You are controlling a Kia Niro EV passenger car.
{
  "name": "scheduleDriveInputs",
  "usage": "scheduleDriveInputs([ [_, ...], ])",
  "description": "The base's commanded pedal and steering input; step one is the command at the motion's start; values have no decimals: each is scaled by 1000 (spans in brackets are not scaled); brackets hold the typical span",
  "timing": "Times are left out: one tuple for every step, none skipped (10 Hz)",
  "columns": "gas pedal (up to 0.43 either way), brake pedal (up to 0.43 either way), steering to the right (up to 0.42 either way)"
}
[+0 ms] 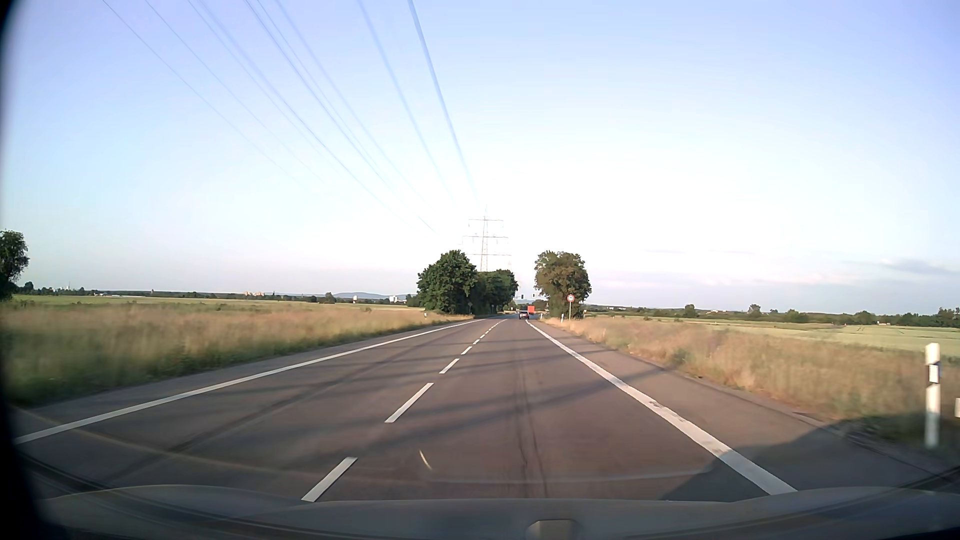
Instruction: Follow the waypoints while adhering to traffic rules and regulations
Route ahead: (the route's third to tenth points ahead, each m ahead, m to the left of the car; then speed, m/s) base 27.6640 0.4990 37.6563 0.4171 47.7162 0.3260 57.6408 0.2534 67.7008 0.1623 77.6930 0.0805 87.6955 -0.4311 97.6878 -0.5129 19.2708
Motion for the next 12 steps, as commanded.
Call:
scheduleDriveInputs([
  [79,18,4],
  [79,24,3],
  [79,24,3],
  [79,24,3],
  [79,24,3],
  [79,18,3],
  [79,24,3],
  [79,18,3],
  [79,18,3],
  [79,24,3],
  [79,24,3],
  [79,24,2],
])
